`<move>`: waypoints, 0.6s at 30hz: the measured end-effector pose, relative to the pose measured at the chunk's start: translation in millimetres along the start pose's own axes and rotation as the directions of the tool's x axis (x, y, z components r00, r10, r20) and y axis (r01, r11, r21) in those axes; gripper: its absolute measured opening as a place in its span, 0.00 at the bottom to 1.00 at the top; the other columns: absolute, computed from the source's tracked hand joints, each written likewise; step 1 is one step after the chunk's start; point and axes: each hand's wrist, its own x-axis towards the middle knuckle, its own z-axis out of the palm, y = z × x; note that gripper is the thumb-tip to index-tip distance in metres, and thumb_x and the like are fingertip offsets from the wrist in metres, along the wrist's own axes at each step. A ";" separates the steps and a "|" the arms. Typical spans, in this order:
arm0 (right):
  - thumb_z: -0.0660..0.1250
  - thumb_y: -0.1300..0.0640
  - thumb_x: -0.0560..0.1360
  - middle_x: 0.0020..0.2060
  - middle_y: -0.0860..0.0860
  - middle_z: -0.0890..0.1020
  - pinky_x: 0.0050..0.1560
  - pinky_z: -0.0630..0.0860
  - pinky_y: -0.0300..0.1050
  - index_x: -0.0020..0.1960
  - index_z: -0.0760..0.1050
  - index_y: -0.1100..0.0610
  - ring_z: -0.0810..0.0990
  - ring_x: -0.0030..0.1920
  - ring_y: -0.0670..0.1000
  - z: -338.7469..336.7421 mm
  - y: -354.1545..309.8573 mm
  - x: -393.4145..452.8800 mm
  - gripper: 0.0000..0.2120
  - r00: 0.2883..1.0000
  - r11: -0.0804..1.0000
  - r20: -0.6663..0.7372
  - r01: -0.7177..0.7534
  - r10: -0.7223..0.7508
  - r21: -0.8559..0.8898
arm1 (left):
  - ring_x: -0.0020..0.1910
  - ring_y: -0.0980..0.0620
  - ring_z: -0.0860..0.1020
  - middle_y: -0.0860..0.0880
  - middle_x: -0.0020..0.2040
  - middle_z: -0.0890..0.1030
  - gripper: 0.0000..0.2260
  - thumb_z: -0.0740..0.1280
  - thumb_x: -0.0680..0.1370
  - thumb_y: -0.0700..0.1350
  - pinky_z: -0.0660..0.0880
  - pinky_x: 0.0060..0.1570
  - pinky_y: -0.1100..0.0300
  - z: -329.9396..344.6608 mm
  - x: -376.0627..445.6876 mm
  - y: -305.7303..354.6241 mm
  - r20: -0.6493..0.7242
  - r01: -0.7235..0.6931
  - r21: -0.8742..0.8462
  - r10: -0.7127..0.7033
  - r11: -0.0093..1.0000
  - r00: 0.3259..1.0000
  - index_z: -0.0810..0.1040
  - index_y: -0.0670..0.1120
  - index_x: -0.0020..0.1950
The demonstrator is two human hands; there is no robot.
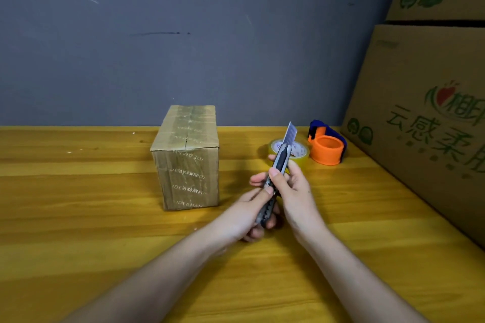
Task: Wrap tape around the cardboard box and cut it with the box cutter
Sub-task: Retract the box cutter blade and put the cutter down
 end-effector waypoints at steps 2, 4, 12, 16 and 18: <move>0.57 0.65 0.80 0.45 0.55 0.84 0.37 0.79 0.35 0.62 0.67 0.58 0.85 0.43 0.47 -0.6 -0.8 -0.6 0.12 0.999 1.000 0.031 -0.023 0.022 0.015 | 0.19 0.57 0.61 0.48 0.30 0.72 0.12 0.54 0.81 0.52 0.55 0.23 0.71 -1.4 2.3 -1.2 0.015 0.001 -0.066 0.000 0.998 1.000 0.71 0.48 0.43; 0.56 0.65 0.80 0.50 0.54 0.83 0.30 0.76 0.33 0.63 0.65 0.59 0.85 0.44 0.46 -0.7 -2.0 -1.8 0.12 0.997 0.999 0.053 -0.051 0.051 -0.014 | 0.19 0.56 0.64 0.47 0.32 0.74 0.10 0.55 0.82 0.48 0.58 0.21 0.71 -2.9 3.6 -1.6 0.022 -0.001 -0.142 0.004 0.990 1.000 0.72 0.48 0.45; 0.54 0.61 0.81 0.47 0.59 0.83 0.17 0.64 0.31 0.64 0.65 0.62 0.75 0.21 0.41 -3.0 0.7 -2.4 0.13 0.972 0.979 0.130 -0.184 0.193 -0.083 | 0.22 0.51 0.77 0.47 0.33 0.81 0.13 0.54 0.82 0.44 0.64 0.19 0.69 -1.5 -0.7 -0.1 0.029 0.020 -0.219 -0.014 0.975 0.999 0.70 0.44 0.65; 0.54 0.61 0.81 0.44 0.56 0.84 0.32 0.79 0.39 0.64 0.65 0.62 0.85 0.37 0.47 -7.2 3.0 -0.7 0.12 0.968 0.978 0.137 -0.209 0.210 -0.019 | 0.25 0.50 0.80 0.47 0.35 0.83 0.12 0.54 0.82 0.45 0.71 0.20 0.66 0.3 -2.1 0.9 0.072 0.029 -0.216 -0.014 0.976 0.997 0.70 0.48 0.64; 0.55 0.61 0.81 0.46 0.54 0.85 0.35 0.80 0.40 0.65 0.64 0.59 0.85 0.41 0.48 -10.0 5.9 0.6 0.13 0.965 0.978 0.157 -0.204 0.209 -0.052 | 0.27 0.50 0.82 0.46 0.36 0.83 0.10 0.54 0.82 0.43 0.75 0.23 0.64 -1.3 -3.0 1.4 0.097 0.037 -0.234 -0.015 0.972 0.995 0.72 0.49 0.60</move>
